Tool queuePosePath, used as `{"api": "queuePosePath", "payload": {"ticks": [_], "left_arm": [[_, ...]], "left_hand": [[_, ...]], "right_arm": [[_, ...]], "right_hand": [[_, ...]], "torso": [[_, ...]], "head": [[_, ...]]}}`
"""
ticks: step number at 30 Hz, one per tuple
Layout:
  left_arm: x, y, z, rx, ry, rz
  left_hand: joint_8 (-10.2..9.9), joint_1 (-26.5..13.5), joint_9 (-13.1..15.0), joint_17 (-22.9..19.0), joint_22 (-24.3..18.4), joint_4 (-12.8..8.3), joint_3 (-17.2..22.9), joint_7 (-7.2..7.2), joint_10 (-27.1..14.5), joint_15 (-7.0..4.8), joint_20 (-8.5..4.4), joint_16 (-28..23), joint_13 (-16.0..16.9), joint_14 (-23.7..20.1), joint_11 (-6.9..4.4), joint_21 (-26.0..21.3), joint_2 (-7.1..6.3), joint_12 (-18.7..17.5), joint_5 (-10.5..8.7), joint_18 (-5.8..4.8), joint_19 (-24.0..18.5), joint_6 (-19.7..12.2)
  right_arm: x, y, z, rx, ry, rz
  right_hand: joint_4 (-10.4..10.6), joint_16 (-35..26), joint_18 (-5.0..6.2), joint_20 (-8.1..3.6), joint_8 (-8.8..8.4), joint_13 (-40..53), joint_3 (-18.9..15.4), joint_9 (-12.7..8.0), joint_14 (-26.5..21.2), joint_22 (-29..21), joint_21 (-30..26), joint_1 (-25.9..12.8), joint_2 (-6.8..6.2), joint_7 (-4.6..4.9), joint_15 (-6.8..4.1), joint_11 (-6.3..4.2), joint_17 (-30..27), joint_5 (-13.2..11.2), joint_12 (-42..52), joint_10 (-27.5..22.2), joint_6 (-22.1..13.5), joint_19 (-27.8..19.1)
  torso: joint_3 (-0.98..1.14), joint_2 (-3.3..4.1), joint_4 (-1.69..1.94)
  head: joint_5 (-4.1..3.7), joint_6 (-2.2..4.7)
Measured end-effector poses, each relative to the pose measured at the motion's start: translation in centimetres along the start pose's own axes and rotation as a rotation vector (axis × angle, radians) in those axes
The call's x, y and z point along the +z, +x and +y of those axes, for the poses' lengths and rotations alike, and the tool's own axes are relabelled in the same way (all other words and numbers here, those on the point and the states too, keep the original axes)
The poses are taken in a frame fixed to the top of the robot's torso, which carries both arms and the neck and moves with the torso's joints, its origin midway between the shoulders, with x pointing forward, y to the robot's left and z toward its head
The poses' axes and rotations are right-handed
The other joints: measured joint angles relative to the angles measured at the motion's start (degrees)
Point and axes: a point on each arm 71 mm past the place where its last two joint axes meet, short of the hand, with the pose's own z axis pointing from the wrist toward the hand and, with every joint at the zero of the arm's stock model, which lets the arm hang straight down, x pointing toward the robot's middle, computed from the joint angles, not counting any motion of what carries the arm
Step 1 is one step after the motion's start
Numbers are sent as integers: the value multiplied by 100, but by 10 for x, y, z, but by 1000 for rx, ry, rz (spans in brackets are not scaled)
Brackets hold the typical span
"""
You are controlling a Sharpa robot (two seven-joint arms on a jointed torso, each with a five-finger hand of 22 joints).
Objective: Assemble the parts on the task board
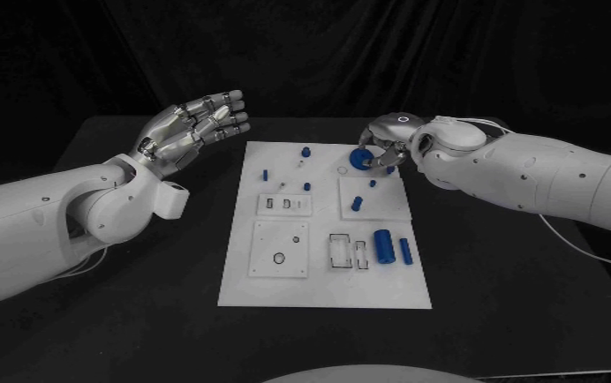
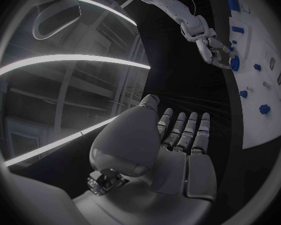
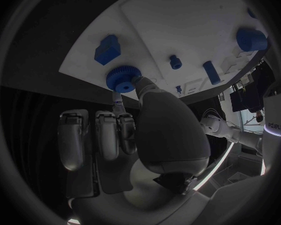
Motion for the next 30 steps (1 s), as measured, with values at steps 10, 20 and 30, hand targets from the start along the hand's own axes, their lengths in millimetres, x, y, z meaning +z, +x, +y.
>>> {"api": "queuePosePath", "payload": {"ticks": [10, 20, 30], "left_arm": [[0, 0, 0, 0, -2, 0], [0, 0, 0, 0, -5, 0], [1, 1, 1, -2, -8, 4]], "left_hand": [[0, 0, 0, 0, 0, 0, 0, 0, 0, 0, 0, 0, 0, 0, 0, 0, 0, 0, 22, 0, 0, 0], [25, 23, 0, 0, 1, -16, 16, 20, 0, 21, 0, 22, 0, 21, 0, 0, -23, 0, 22, 0, 0, 20], [26, 23, 0, 0, 1, -16, 16, 20, 0, 21, 0, 22, 0, 21, 0, 0, -23, 22, 45, 0, 0, 20]], "right_arm": [[-2, -4, 13, 7, -40, -20], [8, -18, 39, 9, -103, -51], [24, -23, 72, 13, -178, -66]], "right_hand": [[-8, 0, 0, 0, 97, 0, -8, 2, 0, -1, 0, 46, -47, 0, 0, 0, 0, -68, 0, 0, 1, 0], [-8, 0, 0, 0, 97, 0, -9, 3, 0, -1, 0, 33, -38, -3, 0, 0, 0, -91, 0, 0, 2, 0], [-9, 0, 0, 0, 95, 0, -10, 4, 0, -2, 0, 15, -22, -6, 0, 0, 0, -110, 0, 0, 4, 0]], "torso": [[0, -7, -7], [-7, -7, -15], [-5, 1, -7]], "head": [[6, -8], [114, -25], [57, -12]]}}
